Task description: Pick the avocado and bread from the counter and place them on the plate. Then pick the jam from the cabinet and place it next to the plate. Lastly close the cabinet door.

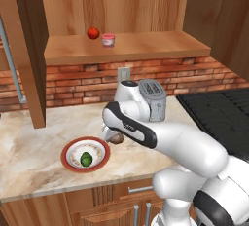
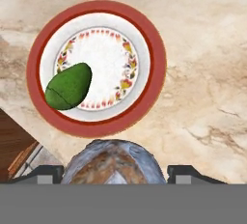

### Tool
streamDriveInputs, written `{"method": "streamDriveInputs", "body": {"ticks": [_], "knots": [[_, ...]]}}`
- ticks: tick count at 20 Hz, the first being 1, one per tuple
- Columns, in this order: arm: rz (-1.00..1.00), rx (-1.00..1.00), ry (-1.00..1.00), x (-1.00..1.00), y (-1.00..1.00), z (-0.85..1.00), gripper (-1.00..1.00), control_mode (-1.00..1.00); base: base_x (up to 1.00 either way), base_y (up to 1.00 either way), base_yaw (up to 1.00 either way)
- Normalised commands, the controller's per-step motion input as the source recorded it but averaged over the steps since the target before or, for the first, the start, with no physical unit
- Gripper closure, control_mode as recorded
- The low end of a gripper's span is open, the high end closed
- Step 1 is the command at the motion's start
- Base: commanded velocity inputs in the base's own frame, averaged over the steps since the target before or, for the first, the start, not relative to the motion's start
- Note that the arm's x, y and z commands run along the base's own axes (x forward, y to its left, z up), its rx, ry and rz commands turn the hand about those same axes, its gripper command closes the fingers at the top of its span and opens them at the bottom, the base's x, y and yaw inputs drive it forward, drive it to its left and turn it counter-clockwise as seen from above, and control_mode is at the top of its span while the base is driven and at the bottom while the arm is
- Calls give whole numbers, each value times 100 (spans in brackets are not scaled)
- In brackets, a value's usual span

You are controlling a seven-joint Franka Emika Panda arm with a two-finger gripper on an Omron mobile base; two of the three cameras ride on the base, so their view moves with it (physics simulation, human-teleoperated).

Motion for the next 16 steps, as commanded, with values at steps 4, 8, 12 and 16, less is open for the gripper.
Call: {"method": "streamDriveInputs", "body": {"ticks": [4, 8, 12, 16], "knots": [[14, 0, 2, 17, 43, 0, 100, -100, 0, 0, 0], [10, 0, 1, 24, 44, -9, 100, -100, 0, 0, 0], [4, 0, 0, 24, 15, -21, 100, -100, 0, 0, 0], [2, 0, 0, 21, 1, -29, 100, -100, 0, 0, 0]]}}
